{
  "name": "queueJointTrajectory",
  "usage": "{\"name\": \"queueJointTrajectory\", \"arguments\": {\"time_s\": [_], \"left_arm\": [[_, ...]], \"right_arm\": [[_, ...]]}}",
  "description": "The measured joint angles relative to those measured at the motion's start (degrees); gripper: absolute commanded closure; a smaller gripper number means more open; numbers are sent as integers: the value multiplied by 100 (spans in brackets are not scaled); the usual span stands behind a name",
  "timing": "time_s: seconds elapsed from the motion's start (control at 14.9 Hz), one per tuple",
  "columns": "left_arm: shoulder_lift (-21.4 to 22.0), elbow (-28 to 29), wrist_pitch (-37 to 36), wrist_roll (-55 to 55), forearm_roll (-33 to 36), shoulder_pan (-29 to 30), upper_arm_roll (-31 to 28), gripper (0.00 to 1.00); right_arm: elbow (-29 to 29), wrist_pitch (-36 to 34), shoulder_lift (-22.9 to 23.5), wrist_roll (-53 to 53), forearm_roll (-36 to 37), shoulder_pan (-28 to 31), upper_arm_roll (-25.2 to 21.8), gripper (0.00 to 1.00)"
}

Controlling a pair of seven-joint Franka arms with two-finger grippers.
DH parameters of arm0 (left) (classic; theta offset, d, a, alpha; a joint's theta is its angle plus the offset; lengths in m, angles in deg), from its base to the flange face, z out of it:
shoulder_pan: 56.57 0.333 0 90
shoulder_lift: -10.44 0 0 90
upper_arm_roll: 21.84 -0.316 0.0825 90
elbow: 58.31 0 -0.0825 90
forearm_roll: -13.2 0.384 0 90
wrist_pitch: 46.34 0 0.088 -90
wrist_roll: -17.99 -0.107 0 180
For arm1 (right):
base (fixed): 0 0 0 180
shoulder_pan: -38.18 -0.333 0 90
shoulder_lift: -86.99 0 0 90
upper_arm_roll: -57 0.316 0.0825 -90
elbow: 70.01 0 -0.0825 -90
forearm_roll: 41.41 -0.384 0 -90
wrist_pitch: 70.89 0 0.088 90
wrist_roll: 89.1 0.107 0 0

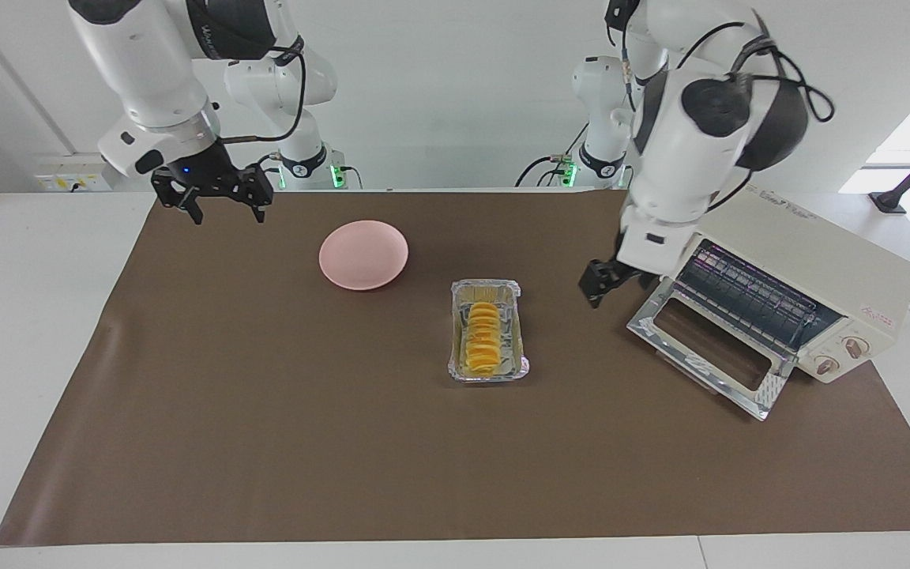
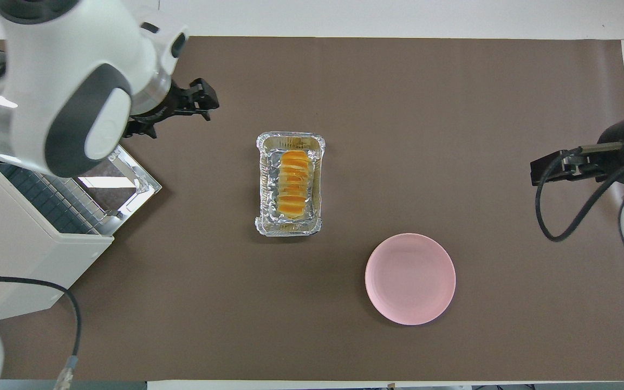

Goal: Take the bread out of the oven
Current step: 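Retract the left gripper while the right gripper reaches the foil tray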

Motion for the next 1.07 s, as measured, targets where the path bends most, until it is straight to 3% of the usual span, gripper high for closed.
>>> {"name": "queueJointTrajectory", "arguments": {"time_s": [0.34, 0.54, 0.67, 0.81, 1.07], "left_arm": [[436, 73, -1067, -1612, -36, 1092, -9, 0], [651, 477, -1368, -2585, -37, 1493, -42, 0], [881, 909, -1371, -2719, -37, 1577, -45, 0], [1112, 1224, -1350, -2772, -37, 1579, -11, 0], [1158, 1191, -1361, -3054, -20, 1578, -6, 0]], "right_arm": [[26, 1019, 870, 1427, -149, -1162, 24, 0], [-34, 1615, 1446, 2159, -191, -1749, 27, 0], [-171, 1761, 1848, 2590, -191, -2047, 22, 0], [-771, 2028, 2750, 3235, -189, -2372, 14, 0], [-1114, 2301, 3266, 3307, -189, -2350, -34, 0]]}}
